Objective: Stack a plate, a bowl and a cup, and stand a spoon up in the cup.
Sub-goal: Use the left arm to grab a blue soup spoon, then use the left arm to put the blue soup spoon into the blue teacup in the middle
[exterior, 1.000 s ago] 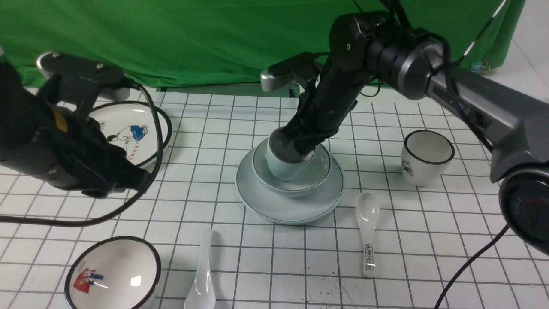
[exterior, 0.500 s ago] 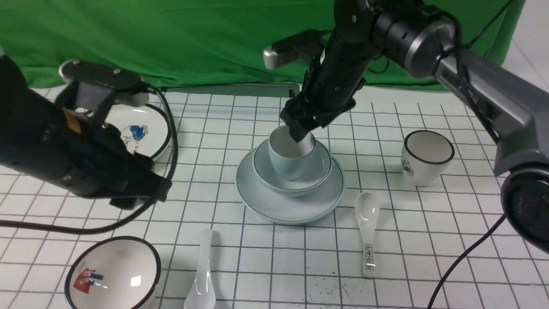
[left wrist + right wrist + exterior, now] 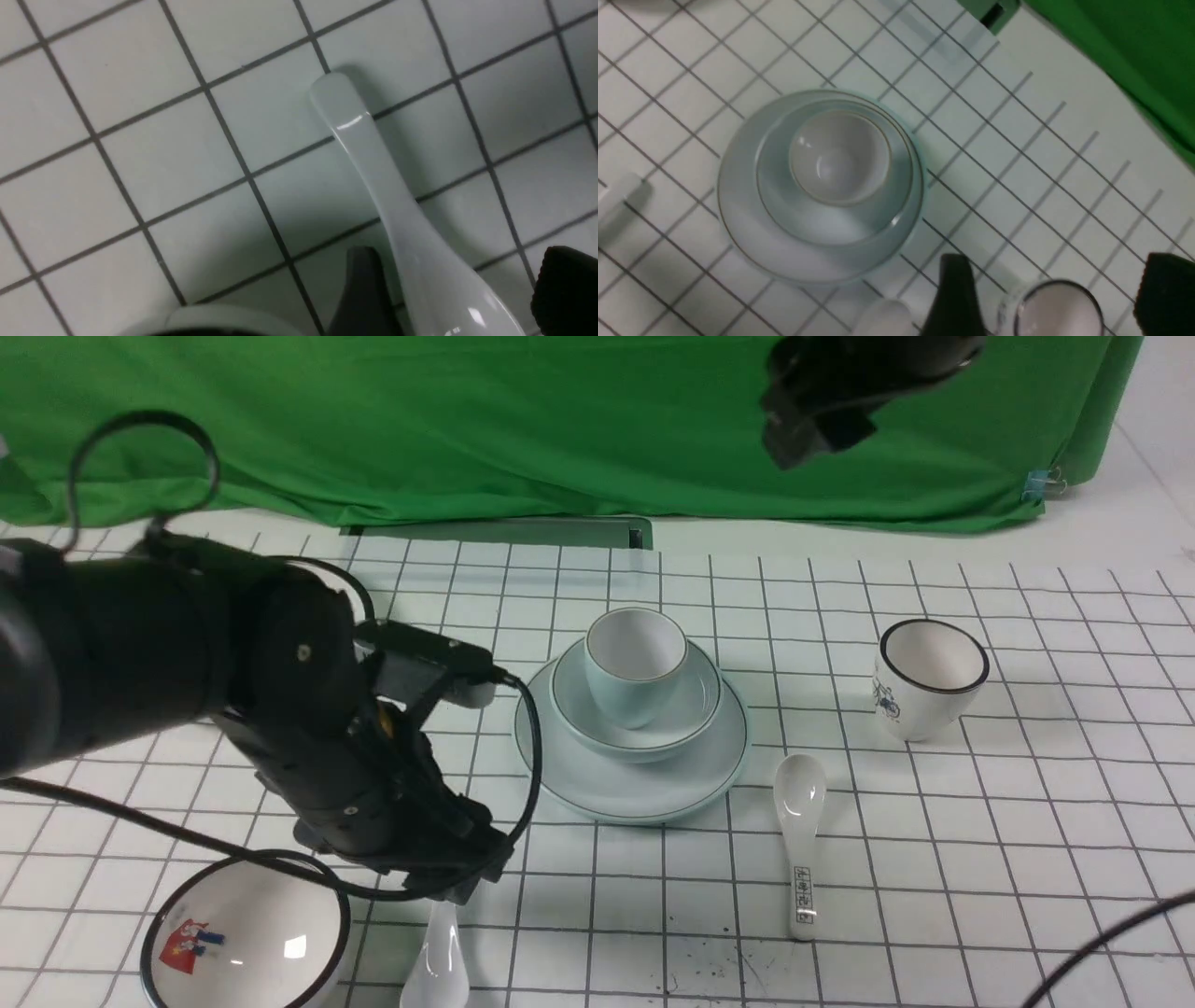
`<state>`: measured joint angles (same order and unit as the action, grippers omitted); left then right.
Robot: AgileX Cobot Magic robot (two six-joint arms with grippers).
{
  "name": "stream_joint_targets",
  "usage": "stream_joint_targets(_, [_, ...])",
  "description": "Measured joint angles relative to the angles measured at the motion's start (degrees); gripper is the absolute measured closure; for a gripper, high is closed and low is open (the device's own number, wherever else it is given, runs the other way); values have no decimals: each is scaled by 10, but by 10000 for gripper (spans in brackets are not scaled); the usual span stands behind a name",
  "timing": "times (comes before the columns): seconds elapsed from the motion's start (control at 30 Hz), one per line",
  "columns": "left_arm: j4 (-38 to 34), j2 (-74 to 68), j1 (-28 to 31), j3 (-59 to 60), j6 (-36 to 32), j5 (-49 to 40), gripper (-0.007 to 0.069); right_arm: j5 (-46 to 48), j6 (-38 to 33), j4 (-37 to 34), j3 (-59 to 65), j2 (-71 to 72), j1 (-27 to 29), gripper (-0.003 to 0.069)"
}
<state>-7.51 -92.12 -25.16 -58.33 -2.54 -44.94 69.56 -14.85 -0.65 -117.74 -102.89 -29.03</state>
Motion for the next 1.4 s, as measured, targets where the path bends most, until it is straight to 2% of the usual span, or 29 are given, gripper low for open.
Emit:
stream_joint_targets(0.27, [2,-67,0,-2,64,84,225,3,0,31,101,107,0,142])
stream_joint_targets(0.63, [9,-117,0,-28,101,63,282,2,-12,35,109,113,0,142])
stream_joint_targets(0.77, [17,-128,0,-43,102,44,338,2,-16,35,109,113,0,142])
stream_joint_targets(0.97, [37,-134,0,-59,102,30,533,2,-21,35,109,113,0,142])
stream_joint_targets(1.13, [47,-114,0,-95,90,17,539,2,-23,36,109,113,0,142])
stream_joint_targets(1.3, [33,-33,0,-134,71,28,539,2,-26,36,109,114,0,142])
stream_joint_targets(1.4, [-4,28,0,-138,51,107,539,1,-26,38,109,117,0,142])
